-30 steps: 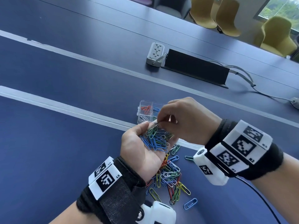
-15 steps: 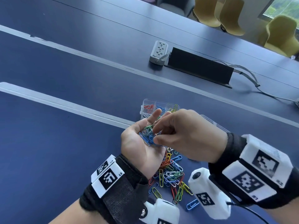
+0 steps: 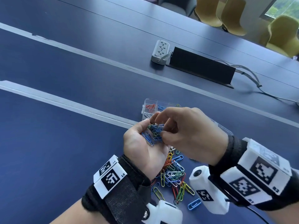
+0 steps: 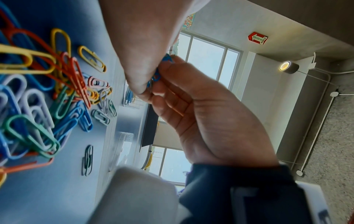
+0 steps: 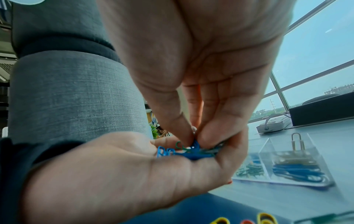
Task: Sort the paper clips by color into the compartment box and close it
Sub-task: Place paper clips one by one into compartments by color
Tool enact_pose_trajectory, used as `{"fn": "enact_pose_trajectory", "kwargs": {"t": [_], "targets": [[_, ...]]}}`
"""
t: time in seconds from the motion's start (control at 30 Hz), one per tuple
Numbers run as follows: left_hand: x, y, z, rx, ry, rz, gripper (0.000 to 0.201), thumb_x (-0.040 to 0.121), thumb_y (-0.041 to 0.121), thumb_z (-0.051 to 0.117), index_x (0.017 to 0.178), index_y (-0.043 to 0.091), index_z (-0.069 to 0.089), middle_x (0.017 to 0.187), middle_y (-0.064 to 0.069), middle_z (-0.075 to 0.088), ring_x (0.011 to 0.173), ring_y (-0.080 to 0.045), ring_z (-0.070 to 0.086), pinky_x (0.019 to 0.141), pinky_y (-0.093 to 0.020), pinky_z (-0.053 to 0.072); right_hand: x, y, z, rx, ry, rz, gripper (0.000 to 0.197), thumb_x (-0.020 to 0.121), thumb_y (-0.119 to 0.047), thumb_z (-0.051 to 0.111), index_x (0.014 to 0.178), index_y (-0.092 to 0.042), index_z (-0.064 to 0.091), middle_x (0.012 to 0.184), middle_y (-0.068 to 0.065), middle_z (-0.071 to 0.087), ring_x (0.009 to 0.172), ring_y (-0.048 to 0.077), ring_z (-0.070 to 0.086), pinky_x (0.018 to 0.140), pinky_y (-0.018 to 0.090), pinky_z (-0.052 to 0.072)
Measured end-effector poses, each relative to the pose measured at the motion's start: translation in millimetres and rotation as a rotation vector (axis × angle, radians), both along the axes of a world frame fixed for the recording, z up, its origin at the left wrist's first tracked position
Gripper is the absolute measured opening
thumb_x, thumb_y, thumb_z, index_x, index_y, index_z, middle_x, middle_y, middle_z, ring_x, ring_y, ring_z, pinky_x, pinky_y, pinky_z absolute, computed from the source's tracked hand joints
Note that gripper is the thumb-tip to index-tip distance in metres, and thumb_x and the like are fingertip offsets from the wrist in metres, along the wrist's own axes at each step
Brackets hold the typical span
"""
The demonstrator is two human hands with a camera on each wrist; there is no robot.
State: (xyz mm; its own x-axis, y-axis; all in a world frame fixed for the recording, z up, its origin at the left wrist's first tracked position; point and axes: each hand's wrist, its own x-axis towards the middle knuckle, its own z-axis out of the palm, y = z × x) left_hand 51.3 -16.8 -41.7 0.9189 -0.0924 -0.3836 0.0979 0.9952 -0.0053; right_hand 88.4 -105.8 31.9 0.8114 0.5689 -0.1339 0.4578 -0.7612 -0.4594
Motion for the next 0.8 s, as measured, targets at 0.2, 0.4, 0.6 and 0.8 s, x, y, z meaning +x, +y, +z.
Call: {"fn": "enact_pose_trajectory", "kwargs": {"t": [0.2,0.4,0.6,0.8], "targets": [[0.8,-1.8,3.7,0.016,-0.019,0.004,0.037,0.08,0.017,0.042,0.112,0.005,0.055,0.115,-0.02,0.06,0.088,-0.031,0.063,0.091,-0.043,0.047,8.5,-5.5,10.3,-0.006,0.027,0.005,0.029,0.073,-0.012,0.062,0.074,-0.041,0.063,0.062,-0.011,0.063,0.062,0.004,0.06,0.063,0.022,0.05],[1.1,-1.8,4.4,0.022,-0.004,0.004,0.031,0.09,0.017,0.034,0.096,-0.001,0.059,0.106,-0.025,0.063,0.095,-0.036,0.061,0.102,-0.051,0.039,16.6,-12.8,8.9,0.147,0.209,-0.023,0.036,0.074,-0.003,0.056,0.085,-0.032,0.073,0.066,0.0,0.063,0.061,0.027,0.062,0.065,0.042,0.056],[1.3,-1.5,2.9,0.028,0.005,-0.004,0.037,0.093,0.02,0.032,0.093,0.0,0.063,0.109,-0.027,0.062,0.098,-0.039,0.06,0.102,-0.053,0.039,21.2,-18.0,8.1,0.296,0.411,-0.118,0.031,0.079,0.008,0.054,0.083,-0.016,0.073,0.073,0.016,0.063,0.068,0.026,0.064,0.078,0.047,0.057],[1.3,-3.0,3.9,0.075,0.042,-0.017,0.034,0.092,0.018,0.034,0.092,0.0,0.063,0.094,-0.025,0.066,0.084,-0.037,0.062,0.088,-0.049,0.048,32.0,-21.5,9.0,0.464,0.492,-0.238,0.026,0.08,0.011,0.05,0.083,-0.004,0.071,0.067,0.014,0.068,0.063,0.022,0.065,0.076,0.035,0.056]]}}
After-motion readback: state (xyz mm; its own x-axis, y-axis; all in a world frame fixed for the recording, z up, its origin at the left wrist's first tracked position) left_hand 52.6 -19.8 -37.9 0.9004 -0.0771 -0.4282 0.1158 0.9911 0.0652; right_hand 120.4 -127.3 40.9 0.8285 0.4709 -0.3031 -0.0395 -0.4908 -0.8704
